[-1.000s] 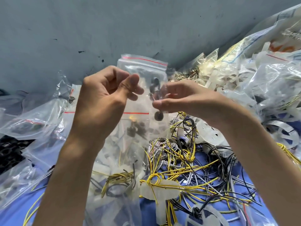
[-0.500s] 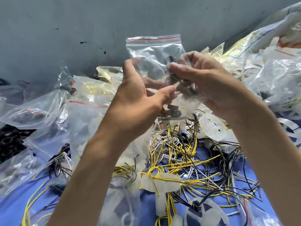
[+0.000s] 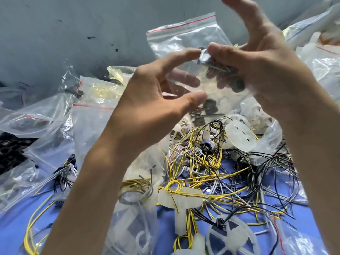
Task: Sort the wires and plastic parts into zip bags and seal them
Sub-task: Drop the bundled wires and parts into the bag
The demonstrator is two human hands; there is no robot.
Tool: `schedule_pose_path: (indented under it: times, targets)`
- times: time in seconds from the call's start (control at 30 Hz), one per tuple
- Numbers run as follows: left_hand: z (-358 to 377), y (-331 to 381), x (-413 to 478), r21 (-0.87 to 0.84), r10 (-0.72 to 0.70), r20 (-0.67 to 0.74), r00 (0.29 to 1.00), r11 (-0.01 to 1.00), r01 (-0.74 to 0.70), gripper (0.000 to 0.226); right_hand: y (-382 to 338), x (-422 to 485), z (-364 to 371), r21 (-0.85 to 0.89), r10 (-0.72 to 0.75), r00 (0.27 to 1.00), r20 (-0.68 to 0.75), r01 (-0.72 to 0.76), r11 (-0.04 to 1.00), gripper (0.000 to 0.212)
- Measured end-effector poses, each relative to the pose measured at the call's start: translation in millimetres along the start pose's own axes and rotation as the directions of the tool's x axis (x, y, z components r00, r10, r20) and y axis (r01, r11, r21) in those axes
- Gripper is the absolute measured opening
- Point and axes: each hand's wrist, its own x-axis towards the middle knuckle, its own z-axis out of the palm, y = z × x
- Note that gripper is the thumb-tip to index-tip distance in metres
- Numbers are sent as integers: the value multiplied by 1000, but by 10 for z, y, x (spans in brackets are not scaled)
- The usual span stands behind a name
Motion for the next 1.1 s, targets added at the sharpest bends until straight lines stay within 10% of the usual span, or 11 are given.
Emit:
schedule_pose_path:
  times: [0.2,0.47,0.77,1.1]
  targets:
    - [14,-17,21,-19,33,-76,997,999,-34,55,-95,-37,-78,-28,-14,999,50,15,999,19]
    - [-2,6,19,146,132,-218,967,984,-101,35,-189,-92,-204,-201,-20,967,253,73,977,70]
    - [-53,-49,24,460,255,-281,925,882,-103,14,-170,-74,-214,-267,-129,987,94,150,952,61]
    - [-34,24,11,262,-12,-142,990,964,49,37,-165,-72,-185,-125,-117,990,74,126,984,32]
